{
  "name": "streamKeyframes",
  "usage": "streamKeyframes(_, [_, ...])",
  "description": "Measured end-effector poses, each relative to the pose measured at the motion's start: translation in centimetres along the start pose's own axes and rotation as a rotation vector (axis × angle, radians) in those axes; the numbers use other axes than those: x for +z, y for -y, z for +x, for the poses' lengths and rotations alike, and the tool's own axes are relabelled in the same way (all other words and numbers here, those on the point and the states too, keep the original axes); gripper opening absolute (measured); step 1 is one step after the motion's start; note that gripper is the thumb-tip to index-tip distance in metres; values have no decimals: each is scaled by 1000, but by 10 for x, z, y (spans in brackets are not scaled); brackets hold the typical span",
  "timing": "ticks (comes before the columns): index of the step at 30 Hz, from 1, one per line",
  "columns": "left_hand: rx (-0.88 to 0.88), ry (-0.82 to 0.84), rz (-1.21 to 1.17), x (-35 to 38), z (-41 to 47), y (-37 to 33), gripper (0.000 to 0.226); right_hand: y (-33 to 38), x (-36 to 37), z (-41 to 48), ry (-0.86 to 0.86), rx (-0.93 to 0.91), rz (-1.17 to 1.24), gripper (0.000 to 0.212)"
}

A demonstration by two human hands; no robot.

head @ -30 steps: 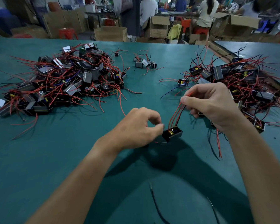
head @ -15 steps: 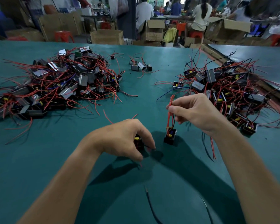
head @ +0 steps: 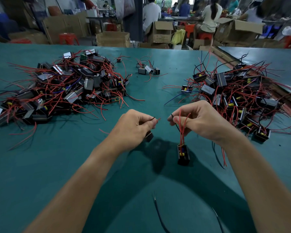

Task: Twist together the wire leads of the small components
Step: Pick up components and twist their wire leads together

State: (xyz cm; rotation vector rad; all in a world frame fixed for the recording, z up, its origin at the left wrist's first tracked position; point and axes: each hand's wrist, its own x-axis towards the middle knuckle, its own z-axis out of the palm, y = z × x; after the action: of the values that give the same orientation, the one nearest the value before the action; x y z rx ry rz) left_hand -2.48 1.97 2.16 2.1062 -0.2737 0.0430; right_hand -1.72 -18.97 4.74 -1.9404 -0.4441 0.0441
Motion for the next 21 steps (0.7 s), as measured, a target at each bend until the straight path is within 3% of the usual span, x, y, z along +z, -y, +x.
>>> streamKeyframes(5, [-9, -135, -191, 1, -1, -6, 10, 0, 4, 0, 82, 29, 23, 19])
streamKeyframes(10, [-18, -71, -342, 4, -1, -9, 6, -1, 8, 0, 108, 21, 31, 13])
streamKeyframes(15, [-29, 0, -335, 9, -2, -11, 11, 0, 5, 0, 113, 20, 20, 17])
streamKeyframes(21, [-52, -61, -298, 10, -1, -7, 17, -7, 3, 5, 45, 110, -31, 24])
